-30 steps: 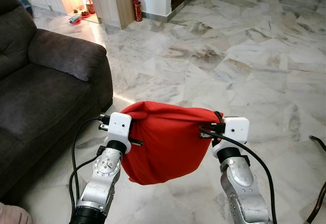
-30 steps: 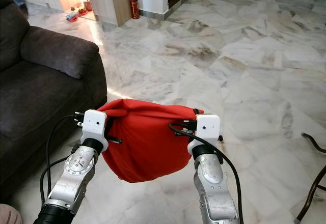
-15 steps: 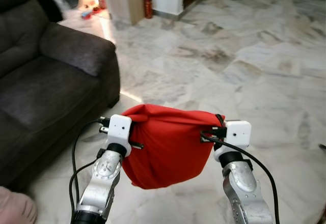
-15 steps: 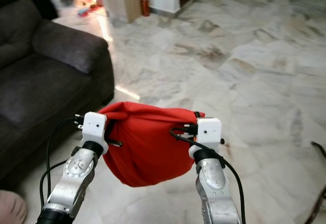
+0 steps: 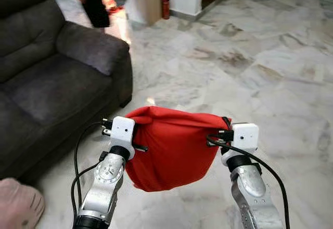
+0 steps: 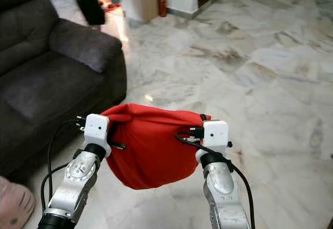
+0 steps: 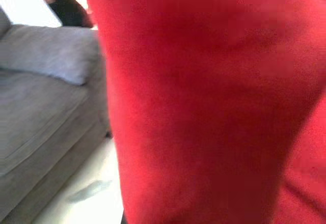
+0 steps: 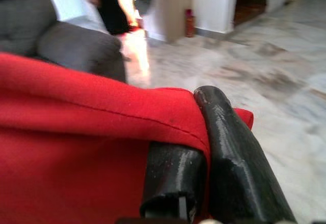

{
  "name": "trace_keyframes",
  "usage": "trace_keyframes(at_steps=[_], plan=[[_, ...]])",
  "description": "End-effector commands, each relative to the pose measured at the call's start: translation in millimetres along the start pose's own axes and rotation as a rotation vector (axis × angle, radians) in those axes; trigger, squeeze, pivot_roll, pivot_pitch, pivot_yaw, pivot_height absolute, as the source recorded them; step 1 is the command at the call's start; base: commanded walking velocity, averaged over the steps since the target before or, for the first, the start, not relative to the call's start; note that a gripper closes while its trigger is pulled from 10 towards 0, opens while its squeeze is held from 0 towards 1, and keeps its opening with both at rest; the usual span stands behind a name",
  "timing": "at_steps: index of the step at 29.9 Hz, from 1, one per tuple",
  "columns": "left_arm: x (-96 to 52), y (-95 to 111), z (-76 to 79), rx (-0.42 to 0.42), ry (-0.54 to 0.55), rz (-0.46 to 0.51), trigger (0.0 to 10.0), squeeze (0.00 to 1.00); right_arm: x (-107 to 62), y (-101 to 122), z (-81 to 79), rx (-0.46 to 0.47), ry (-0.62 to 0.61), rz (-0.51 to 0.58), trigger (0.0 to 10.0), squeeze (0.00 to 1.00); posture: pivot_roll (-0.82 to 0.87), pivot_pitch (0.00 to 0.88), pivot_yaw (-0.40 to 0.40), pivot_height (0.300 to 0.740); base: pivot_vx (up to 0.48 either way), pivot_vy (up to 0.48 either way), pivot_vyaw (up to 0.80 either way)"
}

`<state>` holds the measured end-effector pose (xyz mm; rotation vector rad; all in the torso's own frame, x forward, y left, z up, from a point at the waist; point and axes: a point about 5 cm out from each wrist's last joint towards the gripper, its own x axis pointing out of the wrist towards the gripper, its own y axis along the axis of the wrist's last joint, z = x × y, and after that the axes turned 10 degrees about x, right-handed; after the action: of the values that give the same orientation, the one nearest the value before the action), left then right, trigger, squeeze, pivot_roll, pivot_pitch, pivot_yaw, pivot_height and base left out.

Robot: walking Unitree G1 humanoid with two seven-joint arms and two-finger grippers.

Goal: Move the pillow to the sofa from floor

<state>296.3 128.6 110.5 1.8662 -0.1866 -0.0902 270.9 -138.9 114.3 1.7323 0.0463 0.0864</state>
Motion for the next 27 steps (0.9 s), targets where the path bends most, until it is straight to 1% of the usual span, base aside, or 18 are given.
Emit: trace_keyframes(at_steps=[1,7,9,11,13,17,20,24,27], plan=[[2.9,13.2,-11.4,-0.002,0.048,0.061,10.0,0.00,2.1,17.1,-1.3,-0.005,0.012,0.080,10.0,0.00,-0.14,0.041,0.035,0.739,0.244,0.000,0.00],[2.9,13.1,-12.2,0.000,0.049,0.062,10.0,0.00,2.7,19.4,-1.3,-0.025,0.022,0.086,10.0,0.00,-0.14,0.035,0.036,0.739,0.258,0.000,0.00],[2.9,13.1,-12.1,0.001,0.048,0.062,10.0,0.00,2.2,20.0,-0.8,-0.030,0.019,0.091,10.0,0.00,-0.14,0.030,0.038,0.739,0.266,0.000,0.53],[2.8,13.0,-12.0,0.004,0.041,0.062,10.0,0.00,1.7,19.5,-1.2,-0.018,0.017,0.093,10.0,0.00,-0.14,0.027,0.041,0.739,0.270,0.000,0.71],[2.7,13.0,-12.0,0.005,0.039,0.063,10.0,0.00,1.5,18.5,-1.2,0.011,0.007,0.089,10.0,0.00,-0.14,0.026,0.043,0.739,0.266,0.000,0.00],[2.3,12.5,-12.2,0.009,0.034,0.062,10.0,0.00,1.8,17.8,-4.2,-0.020,0.032,0.085,10.0,0.00,-0.14,0.024,0.046,0.739,0.273,0.000,0.00],[2.1,12.5,-12.0,0.011,0.030,0.062,10.0,0.00,1.2,18.2,-5.0,-0.033,0.040,0.090,10.0,0.00,-0.14,0.024,0.047,0.739,0.274,0.000,0.67],[1.8,12.6,-12.2,0.012,0.029,0.062,10.0,0.00,0.6,17.4,-4.7,-0.021,0.034,0.085,10.0,0.00,-0.14,0.026,0.047,0.739,0.273,0.000,0.77],[1.8,12.6,-12.0,0.011,0.028,0.062,10.0,0.00,0.9,17.6,-4.9,-0.005,0.035,0.088,10.0,0.00,-0.14,0.027,0.047,0.739,0.274,0.000,0.00]])
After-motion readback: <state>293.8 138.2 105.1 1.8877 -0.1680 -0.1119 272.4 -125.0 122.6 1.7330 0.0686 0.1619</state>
